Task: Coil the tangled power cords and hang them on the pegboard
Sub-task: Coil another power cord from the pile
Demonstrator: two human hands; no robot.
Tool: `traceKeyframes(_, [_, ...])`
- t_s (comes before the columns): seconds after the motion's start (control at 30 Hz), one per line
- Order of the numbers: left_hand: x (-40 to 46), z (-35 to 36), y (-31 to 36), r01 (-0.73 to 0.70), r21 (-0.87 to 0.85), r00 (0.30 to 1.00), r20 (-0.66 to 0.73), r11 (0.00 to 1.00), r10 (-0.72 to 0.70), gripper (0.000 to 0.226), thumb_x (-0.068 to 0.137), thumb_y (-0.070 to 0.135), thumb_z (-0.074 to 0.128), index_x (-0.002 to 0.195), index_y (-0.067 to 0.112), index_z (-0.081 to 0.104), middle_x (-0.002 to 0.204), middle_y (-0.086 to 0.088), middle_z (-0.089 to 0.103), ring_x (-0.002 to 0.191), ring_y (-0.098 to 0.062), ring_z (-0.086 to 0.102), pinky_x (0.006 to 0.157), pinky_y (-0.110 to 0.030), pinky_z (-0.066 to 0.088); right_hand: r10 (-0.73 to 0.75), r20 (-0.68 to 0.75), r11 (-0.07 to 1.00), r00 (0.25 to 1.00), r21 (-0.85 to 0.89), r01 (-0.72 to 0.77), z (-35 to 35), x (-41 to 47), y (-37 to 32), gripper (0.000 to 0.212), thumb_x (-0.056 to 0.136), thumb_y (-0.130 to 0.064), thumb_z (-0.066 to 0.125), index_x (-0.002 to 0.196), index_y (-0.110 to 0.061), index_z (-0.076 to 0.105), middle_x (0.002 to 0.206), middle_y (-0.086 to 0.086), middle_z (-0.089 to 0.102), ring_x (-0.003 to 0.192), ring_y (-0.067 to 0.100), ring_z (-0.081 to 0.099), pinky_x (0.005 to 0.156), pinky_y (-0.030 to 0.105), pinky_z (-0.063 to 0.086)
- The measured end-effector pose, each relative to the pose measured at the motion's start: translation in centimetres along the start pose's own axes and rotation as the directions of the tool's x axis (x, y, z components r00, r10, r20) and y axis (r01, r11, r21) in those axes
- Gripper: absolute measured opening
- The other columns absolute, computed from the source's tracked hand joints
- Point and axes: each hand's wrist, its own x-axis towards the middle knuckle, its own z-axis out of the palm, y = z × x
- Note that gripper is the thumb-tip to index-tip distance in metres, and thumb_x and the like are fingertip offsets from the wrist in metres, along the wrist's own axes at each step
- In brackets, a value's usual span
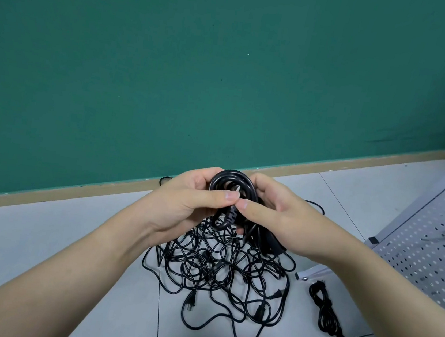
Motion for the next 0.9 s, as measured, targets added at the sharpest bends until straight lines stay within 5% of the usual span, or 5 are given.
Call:
traceKeyframes(0.17, [0.1,0.3,-0.2,-0.016,0.047,1.0,0.025,0.999,0.015,0.027,0.094,0.011,0.062,0.114,-0.007,0.062,0.104,-0.021,0.065,0.092,-0.03,0.064,0.077,-0.035,0.056,-0.003,0.024,0.999,1.0,0.032,0.003,0.0,-0.2,-0.3,0.036,0.093,-0.034,0.06,0.12,-0.012,0.056,0.099,0.007,0.07,0.085,0.021,0.069,0.088,0.052,0.056])
traceKeyframes(0.53, [0.5,0.6,-0.6,-0.116,0.231,0.99,-0.052,0.966,0.132,0.026,0.1,0.021,0.061,0.108,-0.003,0.067,0.098,-0.021,0.071,0.081,-0.034,0.066,0.08,-0.04,0.055,0.034,-0.071,0.999,0.997,0.003,-0.033,-0.3,-0.2,-0.4,0.033,0.096,-0.032,0.063,0.121,-0.011,0.057,0.105,0.017,0.072,0.085,0.021,0.071,0.089,0.072,0.05])
traceKeyframes(0.7, [0.5,0.3,-0.5,-0.101,0.286,0.993,-0.034,0.953,0.116,0.028,0.097,0.014,0.06,0.113,-0.01,0.062,0.103,-0.022,0.07,0.088,-0.034,0.067,0.088,-0.044,0.051,0.018,-0.129,0.998,0.991,-0.061,-0.026,0.2,-0.2,-0.3,0.037,0.085,-0.052,0.064,0.111,-0.026,0.061,0.099,0.003,0.076,0.087,0.024,0.075,0.086,0.064,0.056])
traceKeyframes(0.9, [0.8,0.5,-0.9,-0.093,0.231,0.975,-0.177,0.969,0.136,0.035,0.093,0.012,0.06,0.117,-0.014,0.062,0.116,-0.036,0.066,0.093,-0.031,0.067,0.088,-0.043,0.057,-0.046,-0.206,0.981,0.977,-0.195,0.005,1.0,0.3,-0.2,0.032,0.094,-0.051,0.059,0.105,-0.021,0.055,0.084,-0.001,0.073,0.077,0.014,0.072,0.081,0.053,0.057])
